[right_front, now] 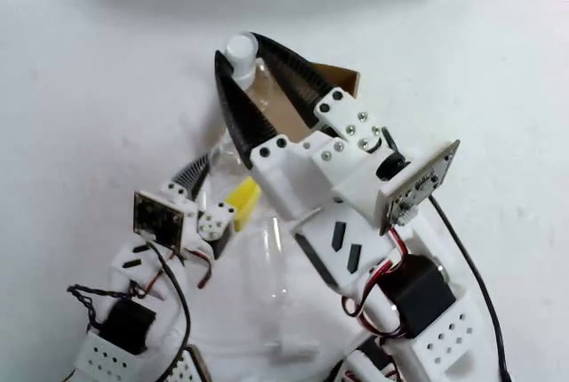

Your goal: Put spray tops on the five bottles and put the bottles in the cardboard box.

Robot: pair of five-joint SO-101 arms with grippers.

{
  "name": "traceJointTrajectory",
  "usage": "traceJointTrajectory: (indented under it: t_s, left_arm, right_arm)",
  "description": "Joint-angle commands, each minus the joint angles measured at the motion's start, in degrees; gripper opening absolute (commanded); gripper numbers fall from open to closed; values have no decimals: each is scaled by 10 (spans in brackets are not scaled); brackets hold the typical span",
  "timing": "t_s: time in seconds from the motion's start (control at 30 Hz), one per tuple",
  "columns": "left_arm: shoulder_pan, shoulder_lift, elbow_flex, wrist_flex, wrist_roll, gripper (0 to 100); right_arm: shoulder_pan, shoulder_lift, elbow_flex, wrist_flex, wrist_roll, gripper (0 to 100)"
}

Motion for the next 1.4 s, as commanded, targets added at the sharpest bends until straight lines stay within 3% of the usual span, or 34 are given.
traceJointTrajectory:
  t_s: [0.0,0.5,1.07,1.23,1.37]
  left_arm:
    - [-5,-8,-4,-19,1,21]
    - [-32,-8,-6,-21,3,21]
    - [-32,-8,-6,-21,4,21]
    - [-32,-8,-6,-21,4,21]
    - [-32,-8,-6,-21,4,21]
  right_arm:
    - [7,-9,-15,0,3,16]
    - [7,50,-12,24,4,16]
    - [2,114,-35,128,4,22]
    - [2,135,-104,239,4,26]
    - [2,149,-155,326,0,132]
